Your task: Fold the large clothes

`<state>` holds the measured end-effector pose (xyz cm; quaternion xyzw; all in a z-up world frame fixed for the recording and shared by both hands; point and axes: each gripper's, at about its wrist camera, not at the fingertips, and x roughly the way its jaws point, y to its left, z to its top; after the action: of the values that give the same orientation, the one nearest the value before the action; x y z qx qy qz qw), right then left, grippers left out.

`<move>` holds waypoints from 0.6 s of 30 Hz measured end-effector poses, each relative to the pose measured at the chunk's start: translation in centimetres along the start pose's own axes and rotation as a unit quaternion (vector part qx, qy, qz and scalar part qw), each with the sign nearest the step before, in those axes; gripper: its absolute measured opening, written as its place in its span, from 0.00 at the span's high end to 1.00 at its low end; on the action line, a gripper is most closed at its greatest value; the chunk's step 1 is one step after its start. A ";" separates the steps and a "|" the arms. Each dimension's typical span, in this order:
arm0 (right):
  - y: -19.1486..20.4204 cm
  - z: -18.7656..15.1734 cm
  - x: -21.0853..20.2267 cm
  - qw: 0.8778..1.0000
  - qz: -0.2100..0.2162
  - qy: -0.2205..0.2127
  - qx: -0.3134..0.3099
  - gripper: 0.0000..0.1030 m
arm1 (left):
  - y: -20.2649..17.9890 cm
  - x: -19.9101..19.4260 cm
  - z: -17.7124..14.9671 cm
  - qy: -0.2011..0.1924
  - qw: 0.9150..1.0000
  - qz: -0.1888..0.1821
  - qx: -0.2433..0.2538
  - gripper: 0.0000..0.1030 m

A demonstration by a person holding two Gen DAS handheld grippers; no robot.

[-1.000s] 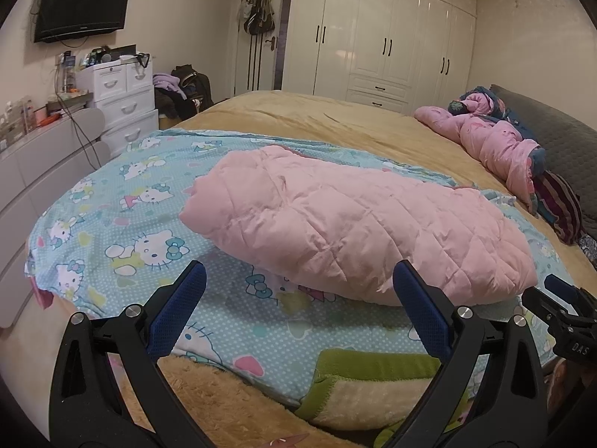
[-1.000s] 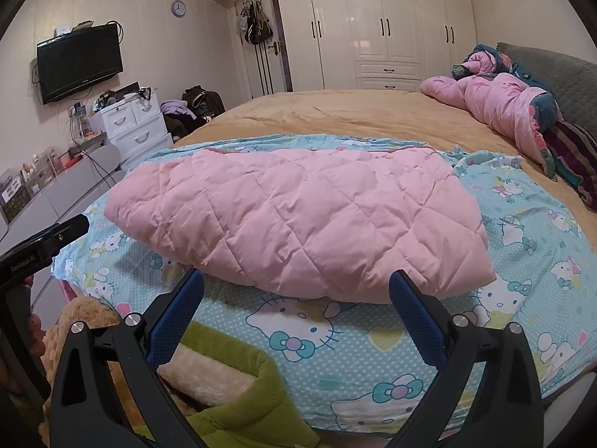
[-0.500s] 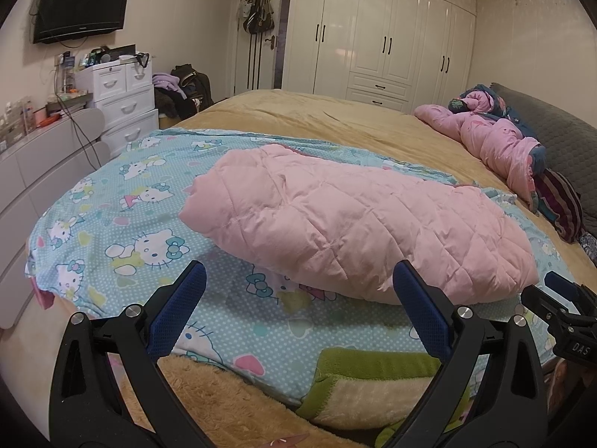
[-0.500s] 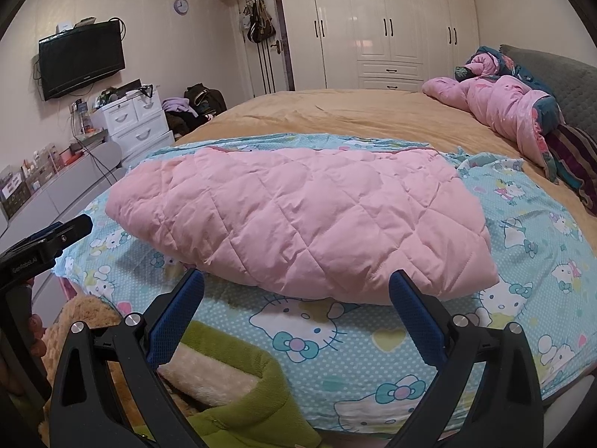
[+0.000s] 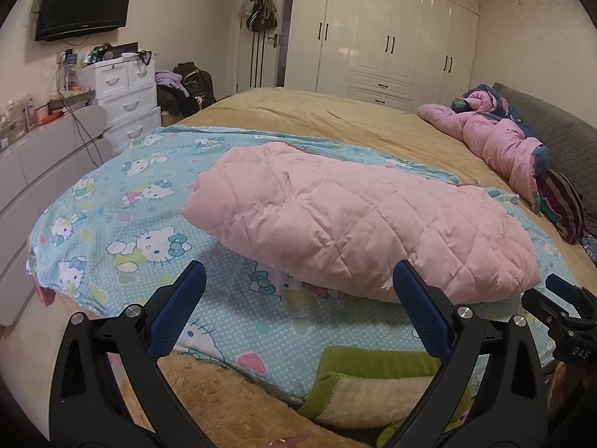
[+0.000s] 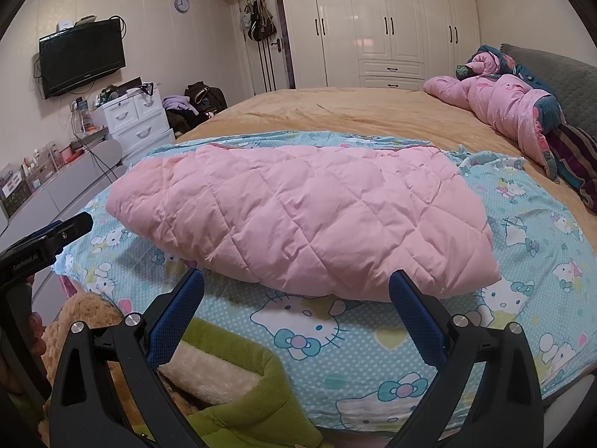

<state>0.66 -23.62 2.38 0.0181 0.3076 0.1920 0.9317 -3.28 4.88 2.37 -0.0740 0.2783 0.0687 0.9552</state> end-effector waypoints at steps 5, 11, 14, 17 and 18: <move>0.0 0.0 0.0 1.000 -0.001 0.000 0.000 0.04 | 0.0 0.2 -0.1 0.002 1.000 0.005 -0.002 0.09; -0.1 -0.1 0.0 1.000 -0.001 0.001 0.000 0.04 | 0.0 0.2 0.0 0.005 1.000 0.008 -0.001 0.09; -0.2 -0.2 0.0 1.000 -0.003 0.002 -0.002 0.04 | 0.0 0.2 -0.1 0.007 1.000 0.011 0.000 0.09; -0.2 -0.3 0.0 1.000 -0.005 0.003 -0.003 0.04 | 0.0 0.2 -0.1 0.007 1.000 0.014 0.002 0.09; -0.2 -0.3 0.0 1.000 -0.005 0.003 -0.003 0.04 | -0.1 0.3 -0.1 0.008 1.000 0.015 0.002 0.09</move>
<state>0.56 -23.88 2.09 0.0135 0.3102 0.1881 0.9318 -3.02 4.79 2.15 -0.0687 0.2870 0.0818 0.9520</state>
